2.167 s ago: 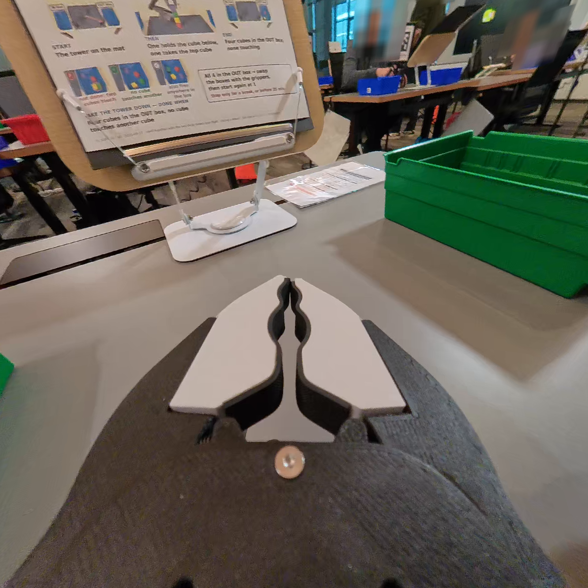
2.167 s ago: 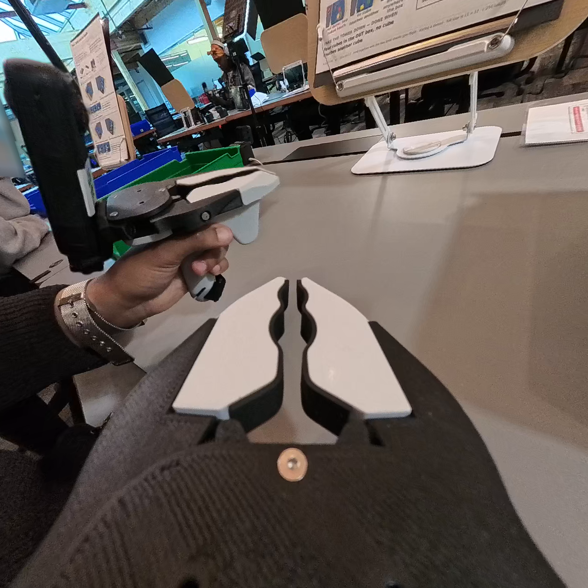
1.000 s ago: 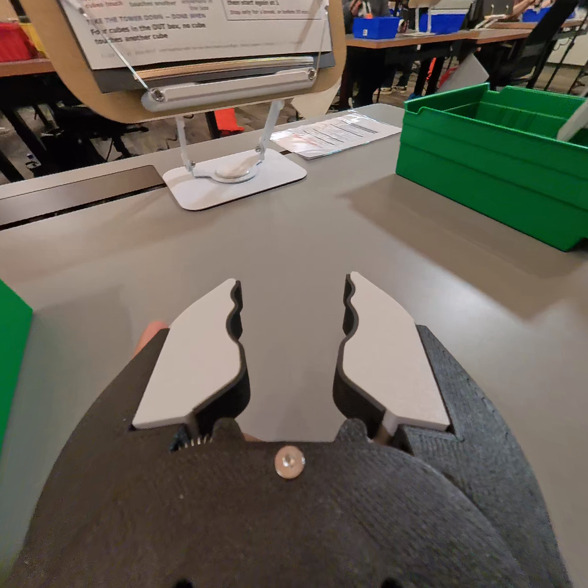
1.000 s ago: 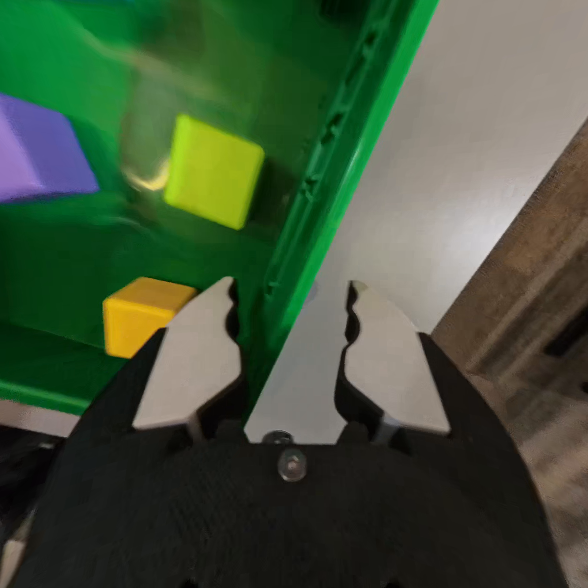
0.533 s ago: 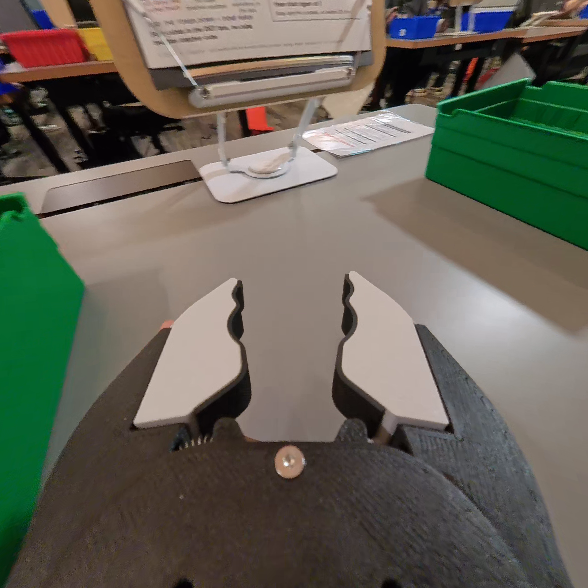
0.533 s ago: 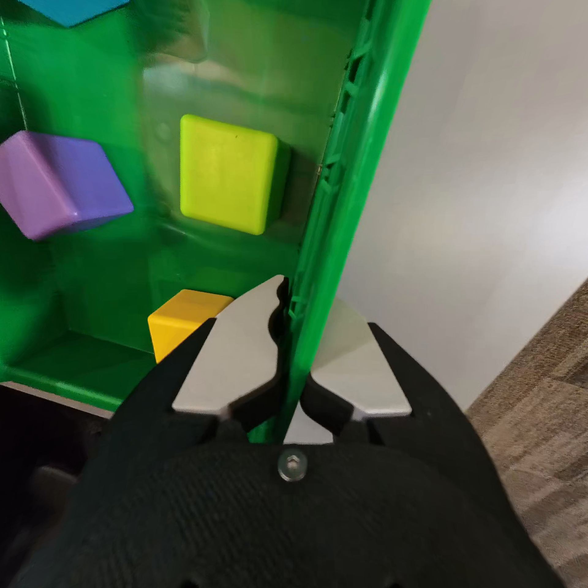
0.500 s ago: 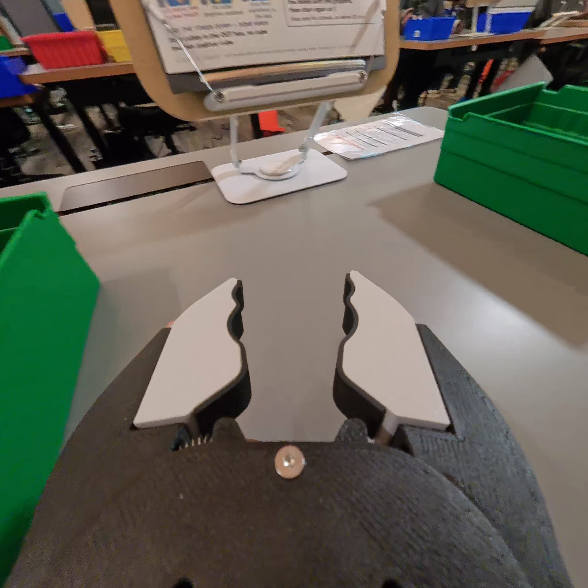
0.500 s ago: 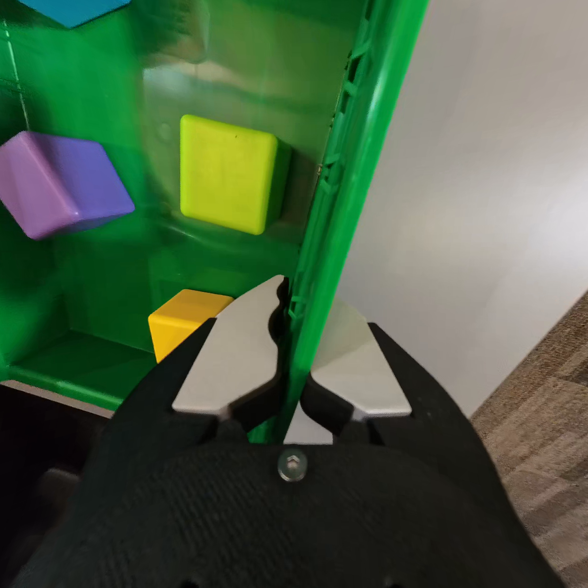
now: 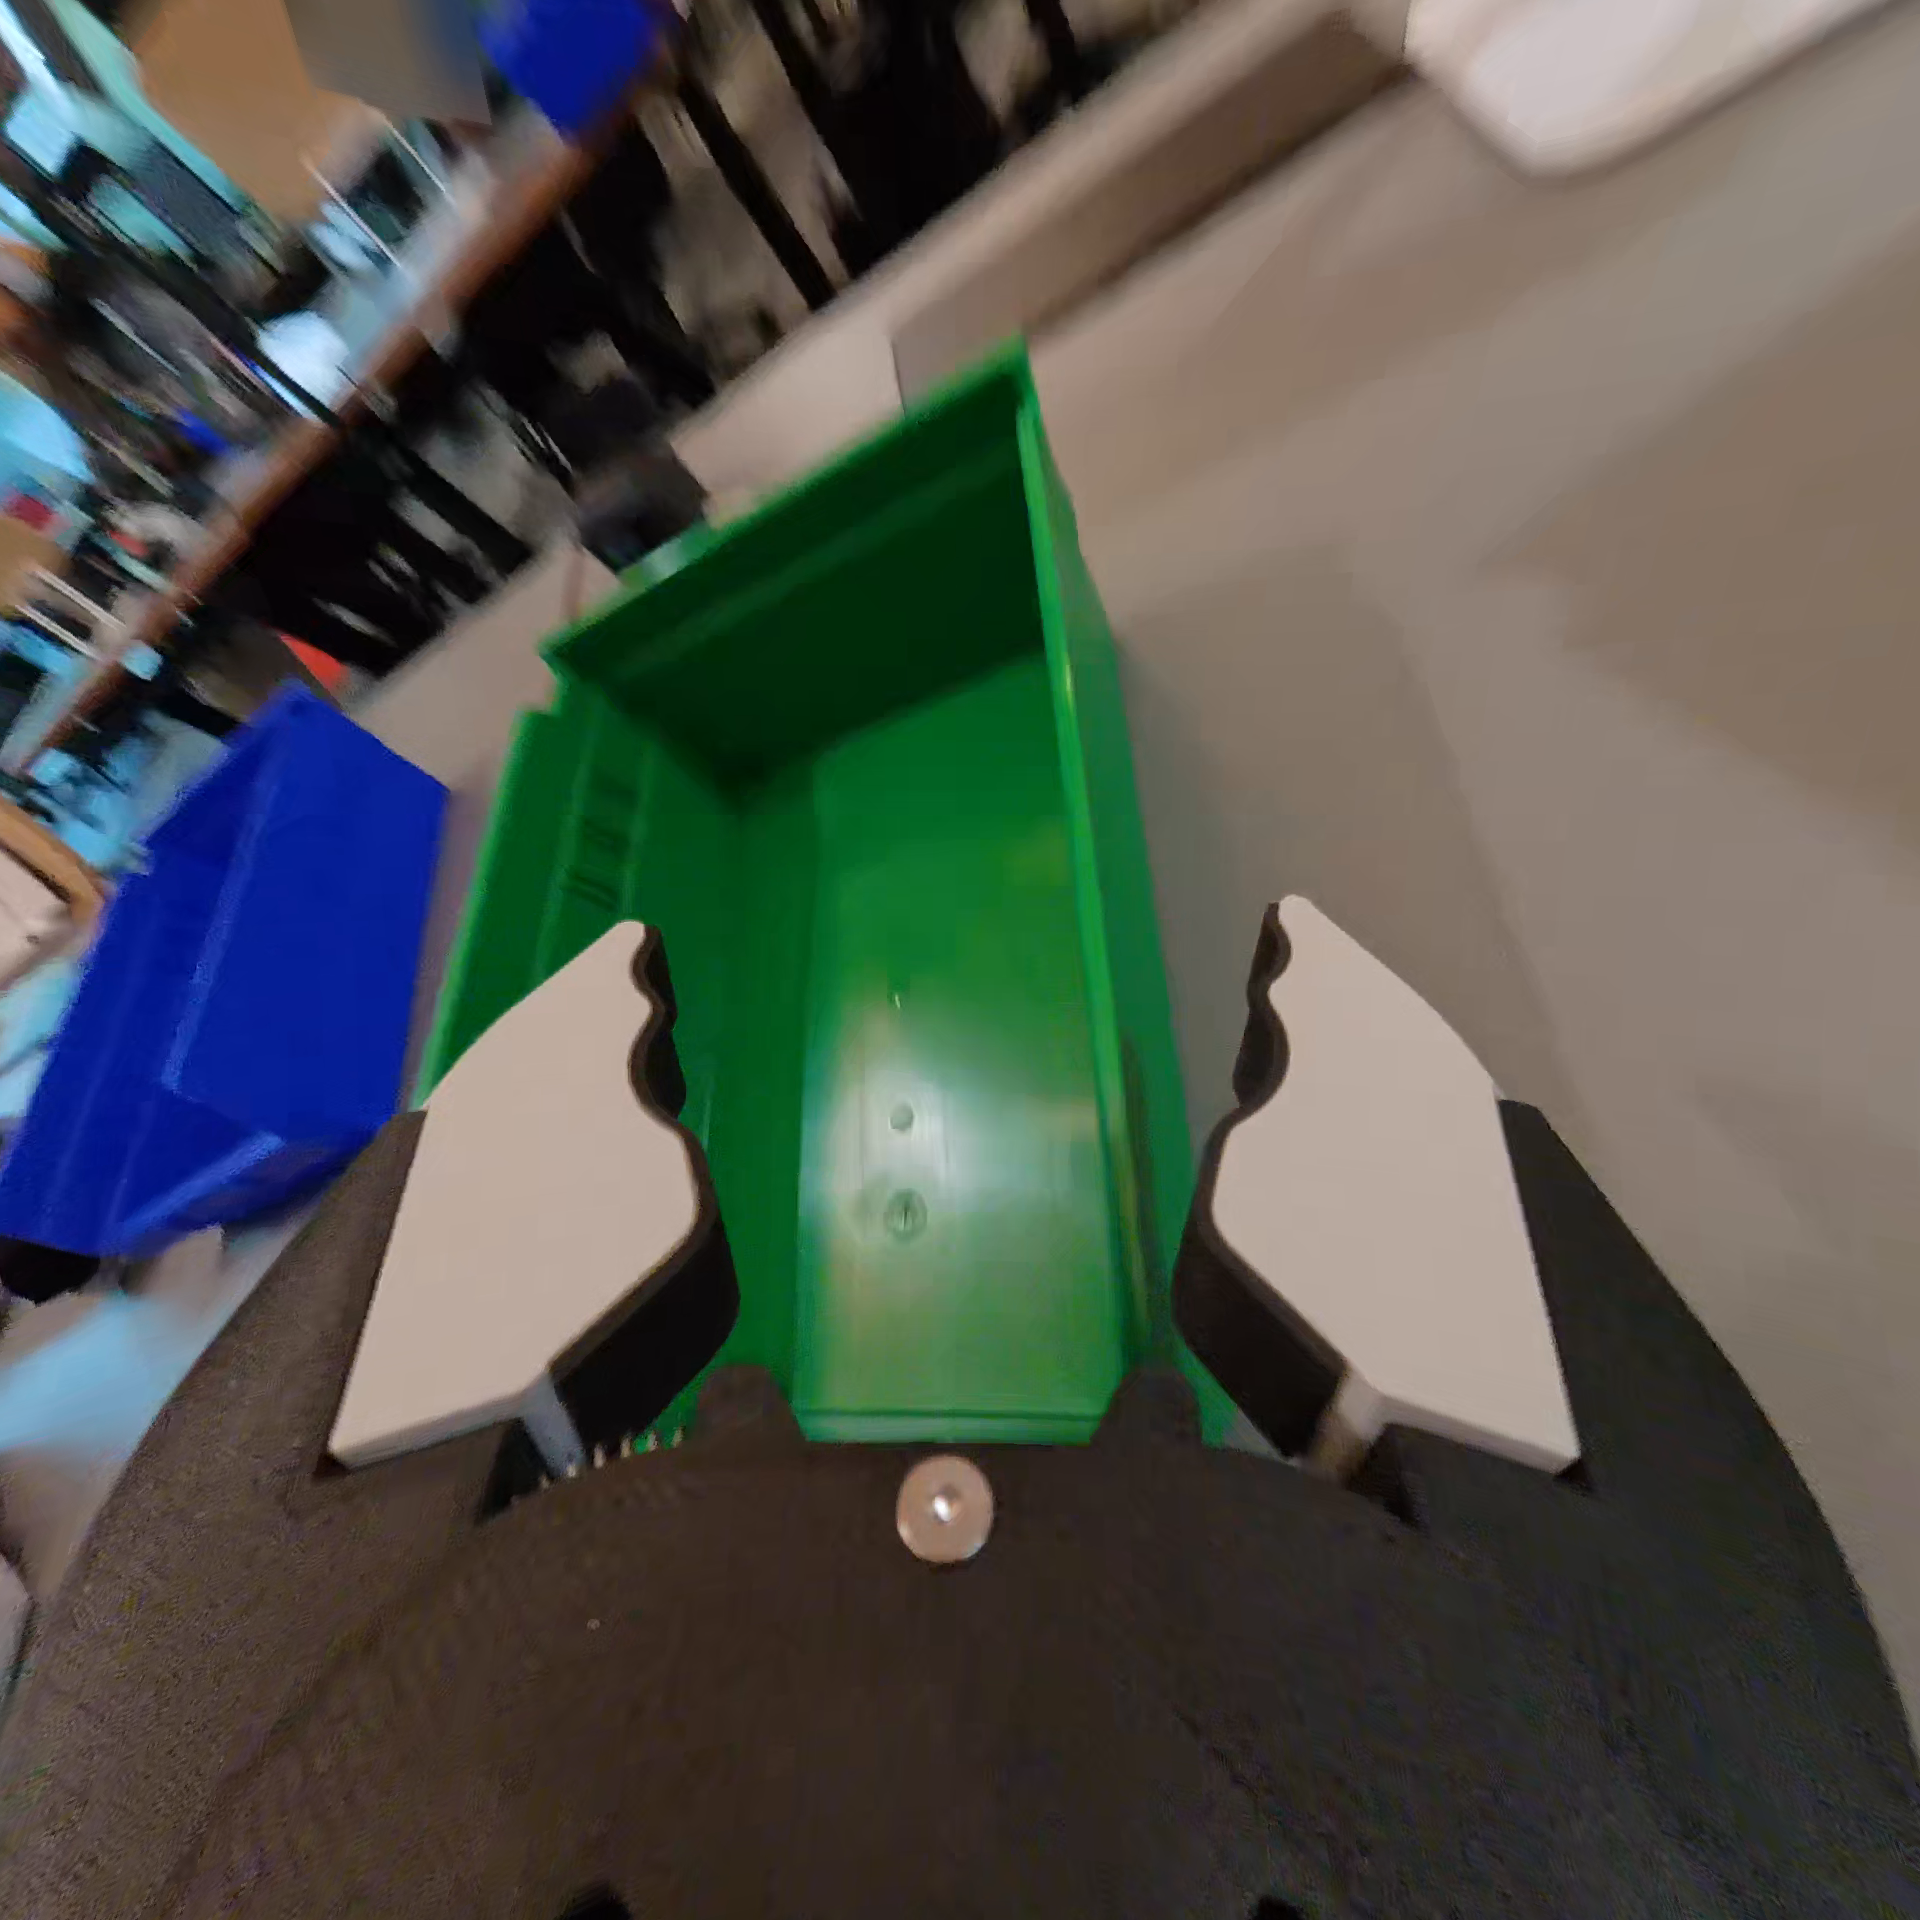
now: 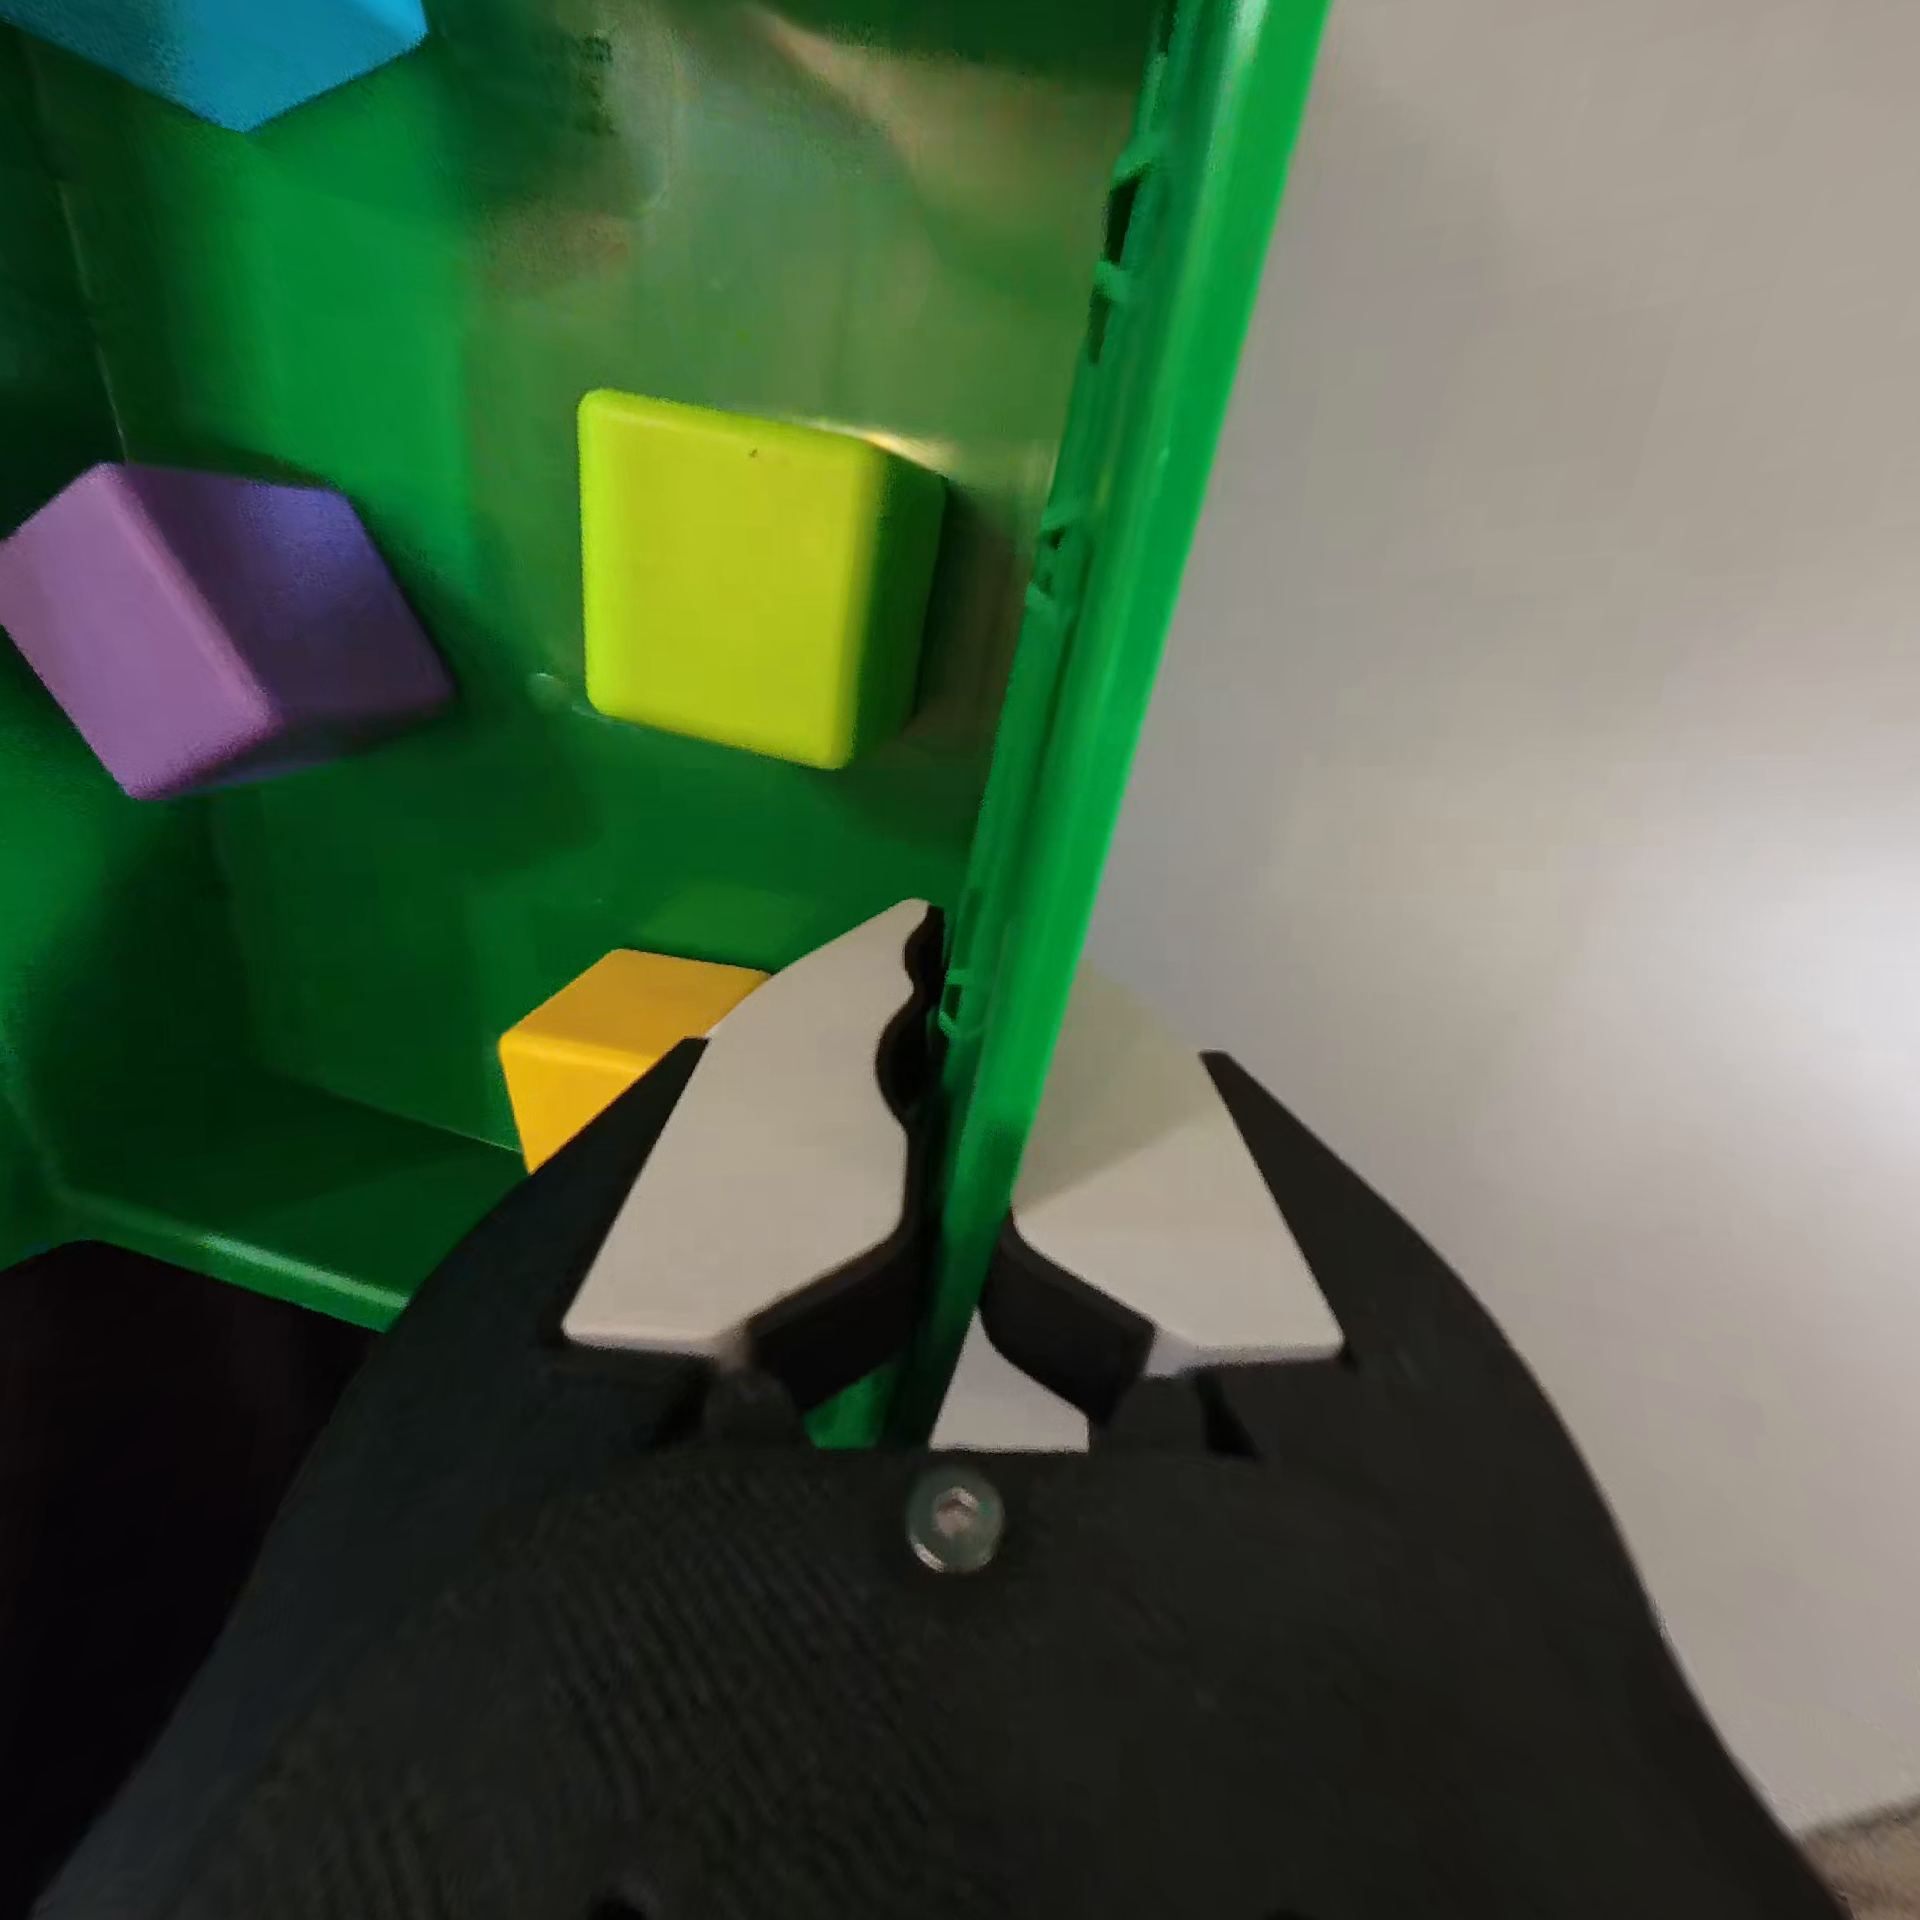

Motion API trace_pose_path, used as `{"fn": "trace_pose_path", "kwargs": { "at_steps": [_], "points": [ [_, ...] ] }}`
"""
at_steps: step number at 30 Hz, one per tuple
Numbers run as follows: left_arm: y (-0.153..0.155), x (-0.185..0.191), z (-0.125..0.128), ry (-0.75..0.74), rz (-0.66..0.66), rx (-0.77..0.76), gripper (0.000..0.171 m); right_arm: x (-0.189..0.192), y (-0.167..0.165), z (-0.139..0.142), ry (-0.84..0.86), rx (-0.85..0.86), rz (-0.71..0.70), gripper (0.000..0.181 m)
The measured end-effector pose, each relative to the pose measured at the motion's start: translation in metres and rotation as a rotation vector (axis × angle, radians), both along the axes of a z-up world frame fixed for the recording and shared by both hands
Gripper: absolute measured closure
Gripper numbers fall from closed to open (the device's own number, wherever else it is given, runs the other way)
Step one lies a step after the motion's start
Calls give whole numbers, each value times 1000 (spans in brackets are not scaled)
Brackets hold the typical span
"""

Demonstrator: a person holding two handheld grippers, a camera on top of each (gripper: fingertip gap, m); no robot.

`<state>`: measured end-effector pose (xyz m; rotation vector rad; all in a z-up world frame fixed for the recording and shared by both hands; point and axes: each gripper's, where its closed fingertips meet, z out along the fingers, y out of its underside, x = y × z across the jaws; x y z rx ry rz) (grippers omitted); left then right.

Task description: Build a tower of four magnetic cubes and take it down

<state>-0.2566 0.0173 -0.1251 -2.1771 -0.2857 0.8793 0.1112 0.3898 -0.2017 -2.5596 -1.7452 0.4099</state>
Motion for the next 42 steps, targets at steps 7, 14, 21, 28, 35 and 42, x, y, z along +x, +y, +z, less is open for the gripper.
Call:
{"fn": "trace_pose_path", "kwargs": {
  "at_steps": [7, 14, 21, 28, 35, 42],
  "points": [
    [15, 0, -51, -273, -92, -151, 156, -99, -57, -2, 41, -55, 83, 177],
    [9, -4, -52, -300, -100, -161, 165, -166, -92, -7, 25, -19, 91, 177],
    [-37, -31, 15, -310, -51, -14, 164, -206, -124, -11, -73, 64, 85, 177],
    [-101, -50, 97, -165, 71, 109, 164, -279, -189, -14, -30, 28, -110, 177],
    [-147, -62, 130, -115, 166, 188, 164, -364, -287, -7, 87, -40, -121, 140],
    [-171, -73, 141, -128, 190, 281, 164, -413, -360, -5, 100, -52, -4, 131]
  ]
}}
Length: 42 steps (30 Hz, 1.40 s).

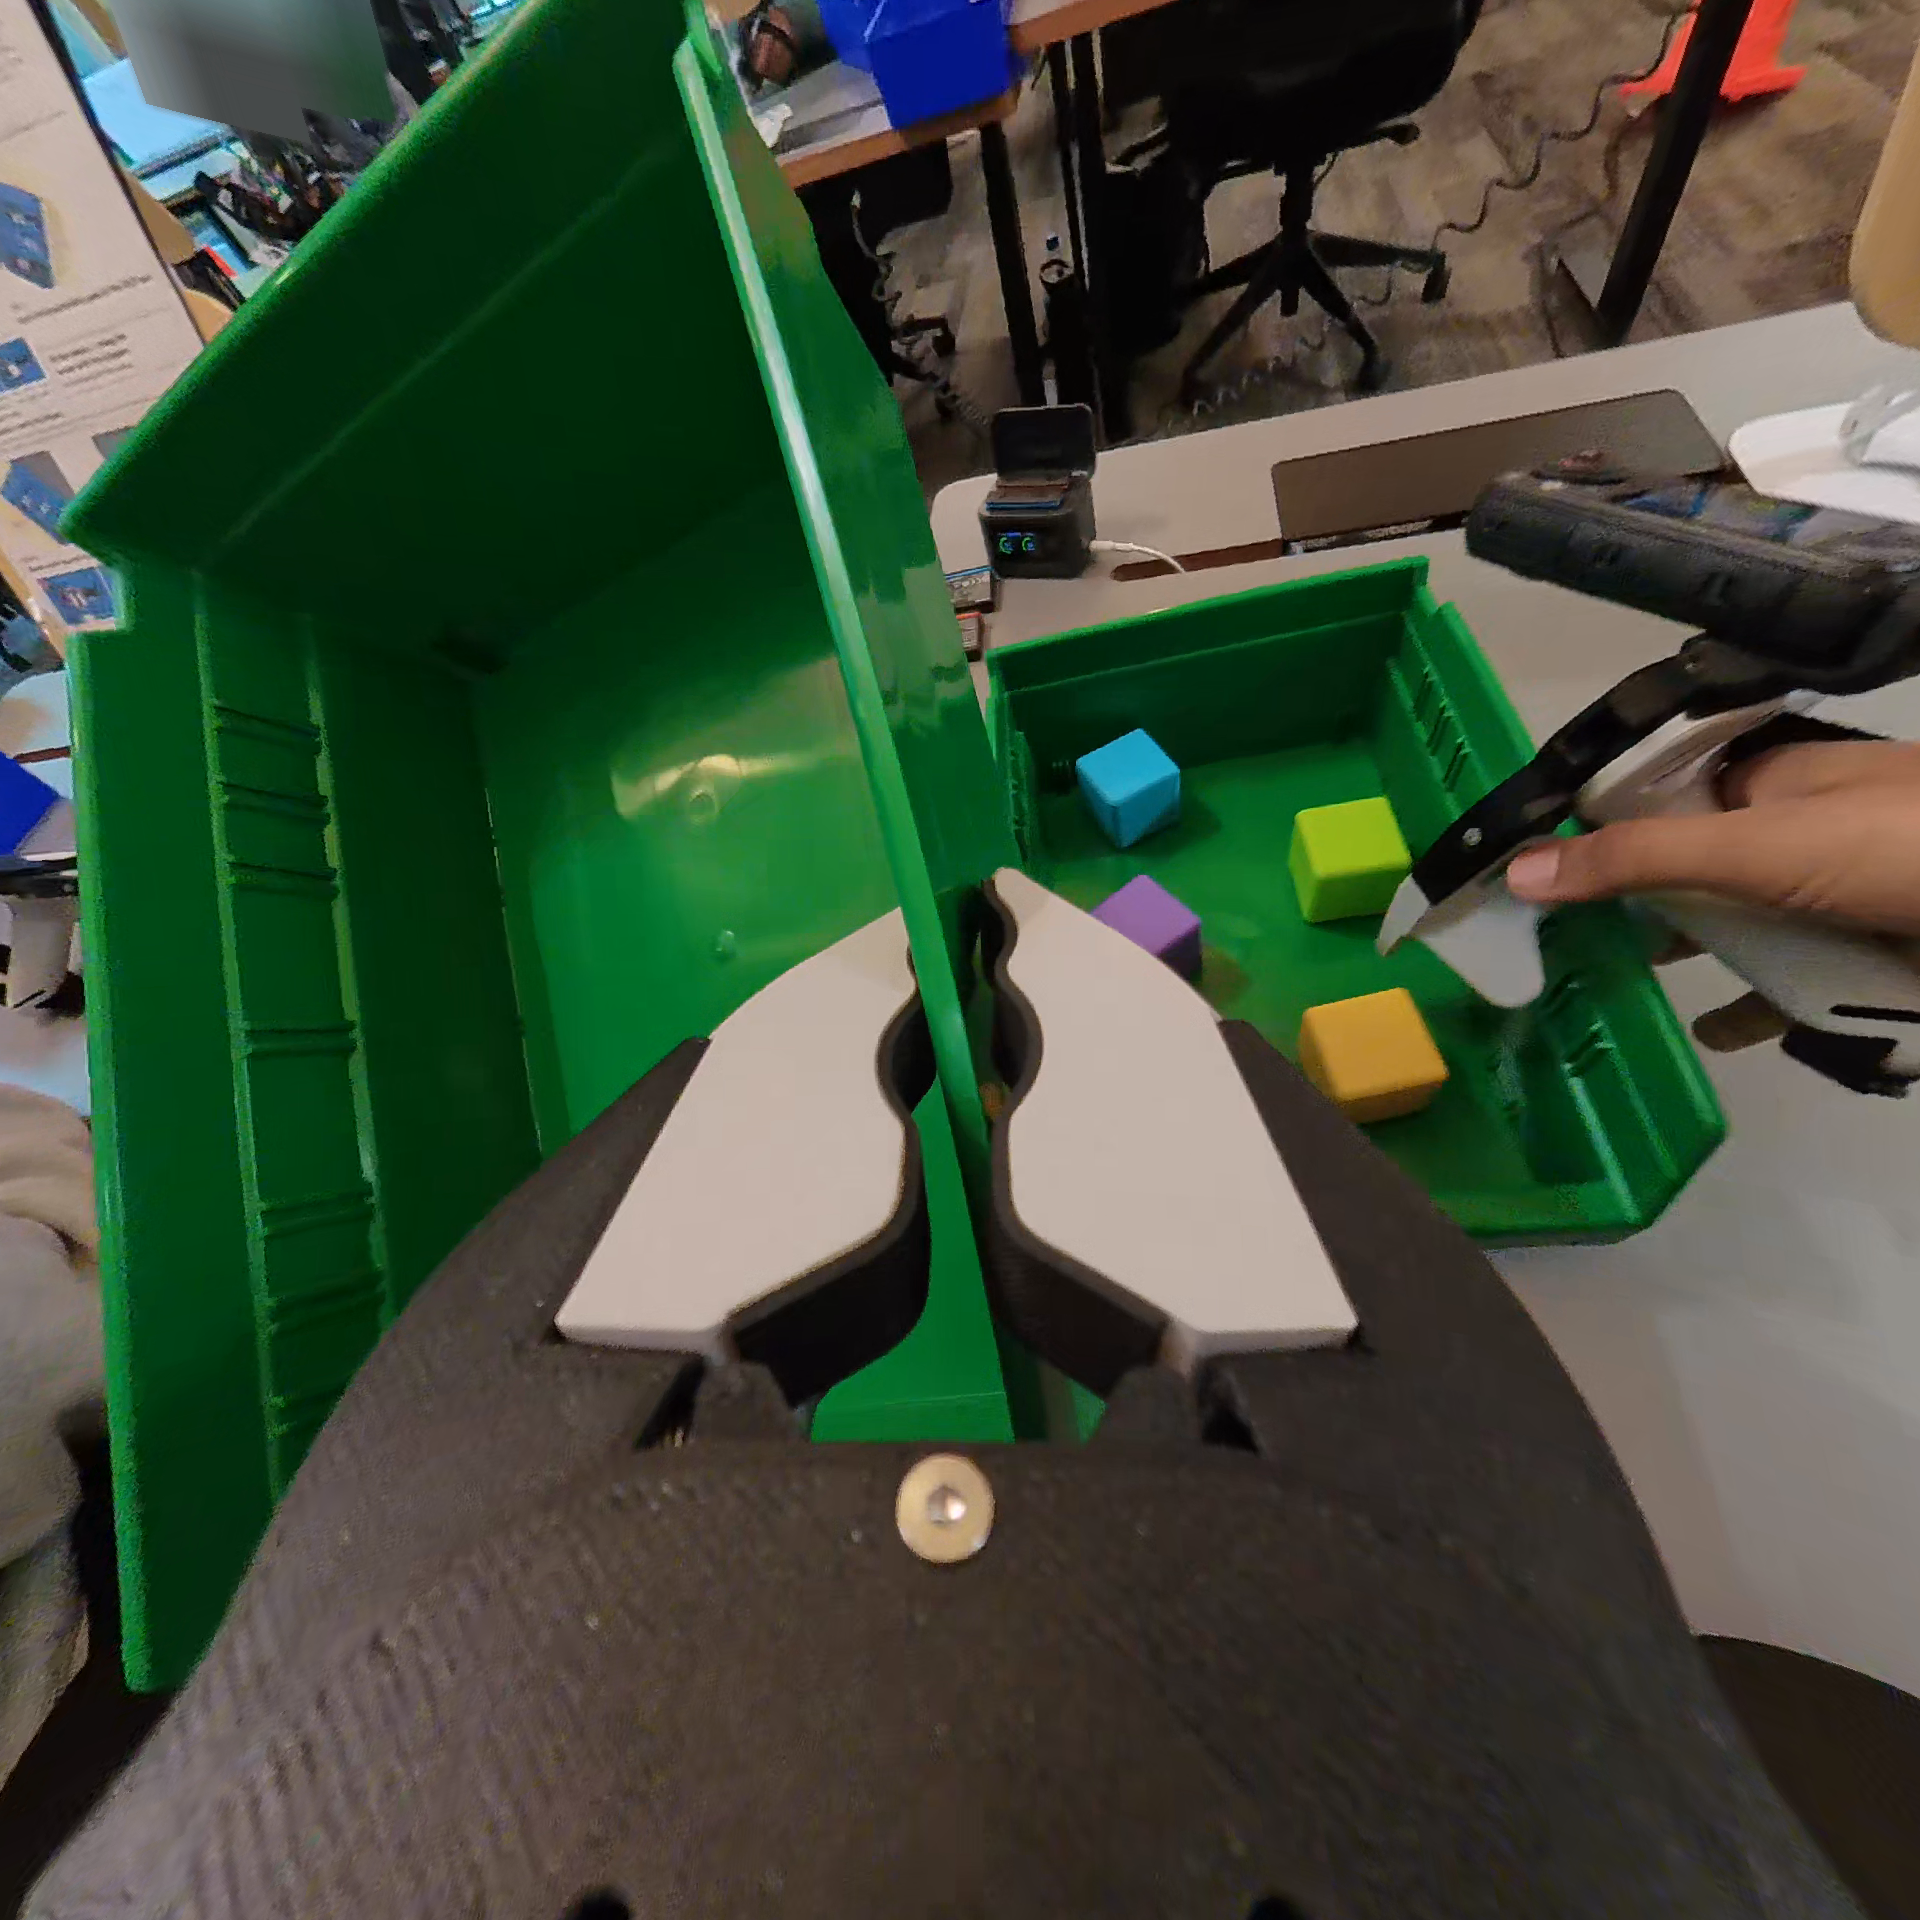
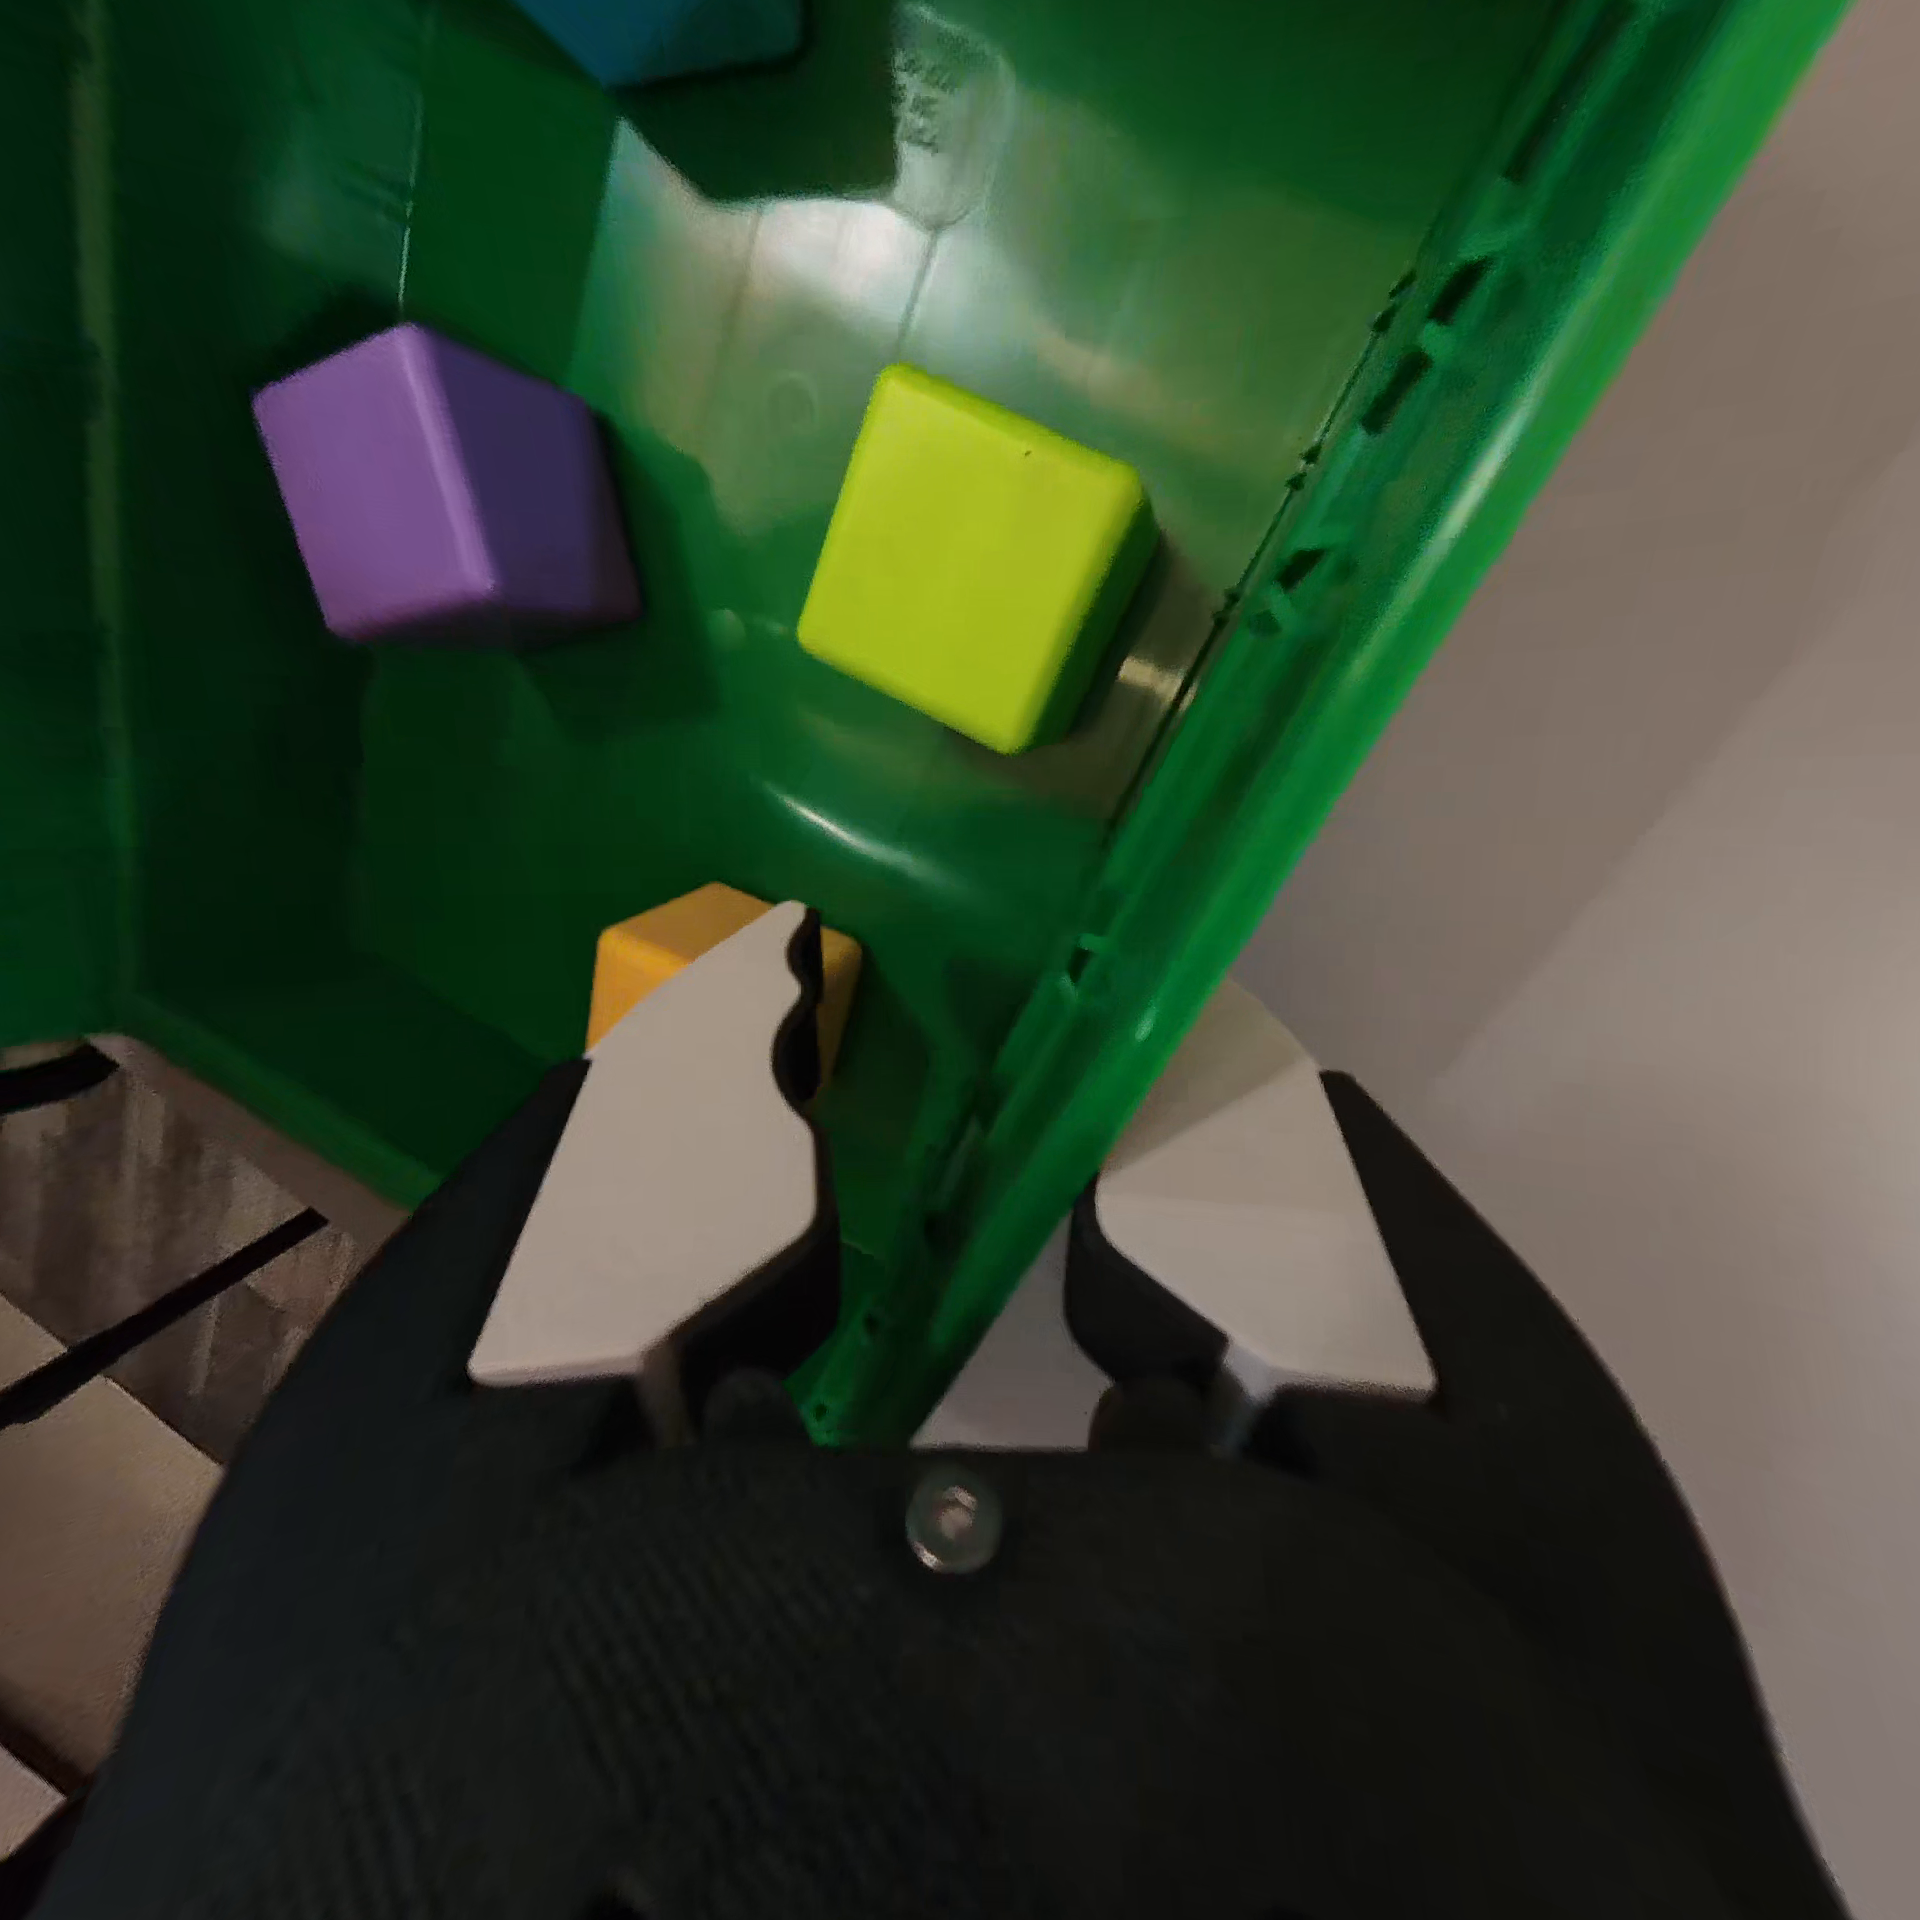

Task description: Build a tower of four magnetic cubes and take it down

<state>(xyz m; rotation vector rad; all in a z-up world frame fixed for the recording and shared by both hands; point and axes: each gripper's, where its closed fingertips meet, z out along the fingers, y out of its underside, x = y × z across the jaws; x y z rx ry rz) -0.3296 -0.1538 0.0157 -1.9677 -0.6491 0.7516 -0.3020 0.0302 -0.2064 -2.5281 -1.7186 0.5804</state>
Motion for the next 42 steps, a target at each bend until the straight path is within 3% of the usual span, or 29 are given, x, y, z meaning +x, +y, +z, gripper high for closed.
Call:
{"fn": "trace_pose_path", "kwargs": {
  "at_steps": [6, 12, 16, 20, 25, 29, 30, 32, 35, 38, 40, 42],
  "points": [
    [-9, -2, 4, 13, 24, -3, 164, -8, -6, 14, 36, 22, 26, 131],
    [18, 23, 21, 46, -79, 33, 164, 14, 8, 88, 159, 45, 122, 130],
    [61, 71, 34, 57, -248, 45, 165, 70, 36, 133, 316, 142, 207, 121],
    [131, 139, 28, 72, -455, 18, 165, 167, 88, 121, 383, 270, 157, 120],
    [237, 254, -9, 33, -762, -45, 165, 317, 169, 73, 434, 289, -88, 117],
    [323, 350, -57, -117, -990, -124, 165, 433, 251, 31, 514, 210, -449, 120],
    [344, 373, -72, -152, -1041, -162, 164, 460, 270, 24, 558, 203, -539, 116],
    [381, 412, -104, -208, -1106, -234, 165, 505, 304, 23, 627, 199, -630, 91],
    [425, 461, -140, -256, -1144, -325, 166, 555, 355, 43, 761, 300, -794, 94],
    [460, 491, -163, -156, -1145, -395, 165, 582, 377, 47, 800, 391, -851, 87],
    [478, 509, -176, -175, -1138, -394, 166, 592, 386, 40, 749, 440, -882, 112],
    [489, 521, -188, -177, -1127, -412, 165, 596, 390, 37, 696, 479, -889, 120]
  ]
}}
